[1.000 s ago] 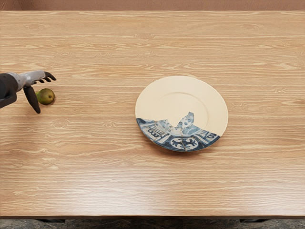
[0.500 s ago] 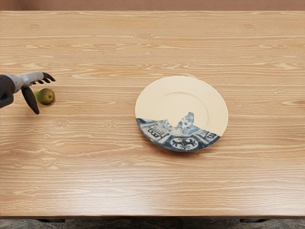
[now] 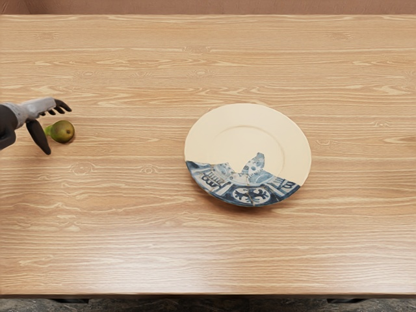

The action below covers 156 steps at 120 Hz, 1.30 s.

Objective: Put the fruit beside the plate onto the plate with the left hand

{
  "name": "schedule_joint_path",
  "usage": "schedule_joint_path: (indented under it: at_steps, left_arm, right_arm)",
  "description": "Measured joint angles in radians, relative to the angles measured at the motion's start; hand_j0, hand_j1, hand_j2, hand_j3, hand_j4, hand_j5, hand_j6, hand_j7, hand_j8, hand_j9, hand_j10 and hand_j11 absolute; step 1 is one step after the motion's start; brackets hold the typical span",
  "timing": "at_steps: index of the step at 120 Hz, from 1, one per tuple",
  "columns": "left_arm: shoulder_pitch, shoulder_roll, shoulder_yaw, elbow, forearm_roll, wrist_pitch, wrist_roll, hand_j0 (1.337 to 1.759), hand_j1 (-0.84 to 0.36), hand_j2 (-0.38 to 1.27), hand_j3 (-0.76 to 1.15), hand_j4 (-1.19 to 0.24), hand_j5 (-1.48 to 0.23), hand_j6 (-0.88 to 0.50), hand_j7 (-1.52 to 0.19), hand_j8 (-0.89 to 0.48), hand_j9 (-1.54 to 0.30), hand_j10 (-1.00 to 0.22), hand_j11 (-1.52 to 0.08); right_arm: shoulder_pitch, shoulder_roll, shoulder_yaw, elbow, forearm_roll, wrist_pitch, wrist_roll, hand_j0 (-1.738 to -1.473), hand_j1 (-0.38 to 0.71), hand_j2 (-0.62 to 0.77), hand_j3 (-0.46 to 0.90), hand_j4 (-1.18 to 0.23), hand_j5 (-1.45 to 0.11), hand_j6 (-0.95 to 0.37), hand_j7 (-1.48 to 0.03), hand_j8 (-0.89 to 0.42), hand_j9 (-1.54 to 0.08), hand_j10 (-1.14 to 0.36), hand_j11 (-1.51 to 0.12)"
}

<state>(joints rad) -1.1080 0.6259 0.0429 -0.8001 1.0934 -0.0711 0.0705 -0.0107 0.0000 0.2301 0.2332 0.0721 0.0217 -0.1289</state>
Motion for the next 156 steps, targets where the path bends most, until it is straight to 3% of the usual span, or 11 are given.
schedule_joint_path:
  at_steps: [156]
  left_arm:
    - [-0.002, -0.036, 0.001, 0.027, -0.006, 0.006, 0.0, 1.658, -0.08, 0.08, 0.0, -0.36, -0.47, -0.36, -0.47, -0.36, -0.47, -0.36, -0.47]
  right_arm:
    - [-0.001, 0.0, 0.0, -0.002, 0.0, 0.0, 0.0, -1.658, -0.32, -0.01, 0.0, -0.03, -0.03, -0.03, -0.03, -0.03, -0.03, -0.03, -0.03]
